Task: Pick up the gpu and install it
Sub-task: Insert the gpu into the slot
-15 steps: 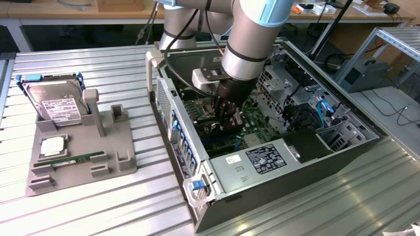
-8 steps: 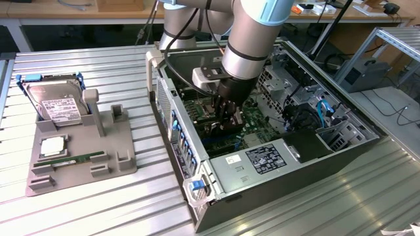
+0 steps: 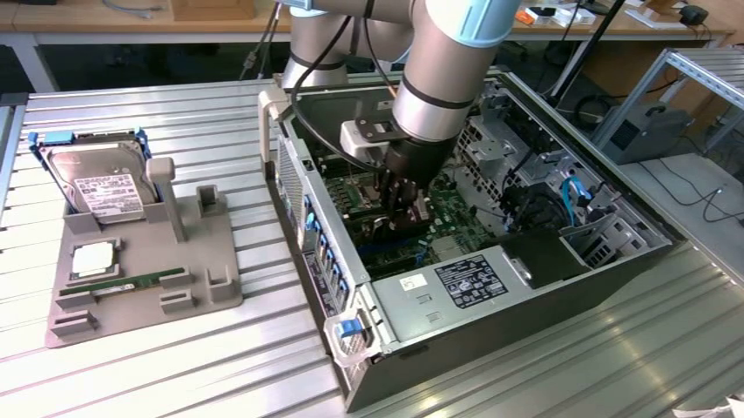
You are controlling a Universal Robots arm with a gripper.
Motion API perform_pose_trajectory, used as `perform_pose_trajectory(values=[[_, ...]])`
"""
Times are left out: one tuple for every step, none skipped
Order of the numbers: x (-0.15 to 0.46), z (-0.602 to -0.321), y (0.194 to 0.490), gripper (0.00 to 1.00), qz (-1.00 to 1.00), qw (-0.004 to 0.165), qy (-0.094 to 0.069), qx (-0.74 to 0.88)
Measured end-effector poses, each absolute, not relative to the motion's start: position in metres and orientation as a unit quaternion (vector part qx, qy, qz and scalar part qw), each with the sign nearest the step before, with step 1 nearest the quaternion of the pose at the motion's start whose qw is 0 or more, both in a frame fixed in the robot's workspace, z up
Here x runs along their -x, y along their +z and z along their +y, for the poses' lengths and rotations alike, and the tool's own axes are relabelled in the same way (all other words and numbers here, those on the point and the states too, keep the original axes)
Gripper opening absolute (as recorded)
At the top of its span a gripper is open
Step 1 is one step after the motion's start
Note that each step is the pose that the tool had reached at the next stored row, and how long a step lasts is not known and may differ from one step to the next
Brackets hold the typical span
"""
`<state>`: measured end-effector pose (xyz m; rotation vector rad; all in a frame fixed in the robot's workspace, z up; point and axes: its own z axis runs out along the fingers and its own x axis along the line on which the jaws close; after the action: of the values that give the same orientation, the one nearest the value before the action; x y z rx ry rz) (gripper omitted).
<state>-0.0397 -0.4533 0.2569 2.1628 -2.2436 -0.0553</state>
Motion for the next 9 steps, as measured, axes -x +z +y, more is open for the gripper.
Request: perform_pose_trajectory(values=[[0.0397, -0.4533, 0.2569, 0.27, -0.72, 0.012, -0.018, -0.694], [0.0397, -0.4533, 0.2569, 0.27, -0.72, 0.012, -0.018, -0.694], [0.0397, -0.4533, 0.2569, 0.27, -0.72, 0.012, -0.018, -0.694], [0.0398, -0.4533, 0.2569, 0.27, -0.72, 0.012, -0.018, -0.694], [0.0398, -0.4534, 0.2568, 0.27, -0.72, 0.013, -0.018, -0.694], [0.0397, -0.4533, 0.2558, 0.27, -0.72, 0.012, -0.018, -0.694], [0.0398, -0.4534, 0.2551, 0.27, -0.72, 0.013, -0.018, -0.694], [0.0398, -0.4534, 0.2548, 0.27, -0.72, 0.013, -0.018, -0.694], [0.0398, -0.4533, 0.2547, 0.27, -0.72, 0.012, -0.018, -0.694]])
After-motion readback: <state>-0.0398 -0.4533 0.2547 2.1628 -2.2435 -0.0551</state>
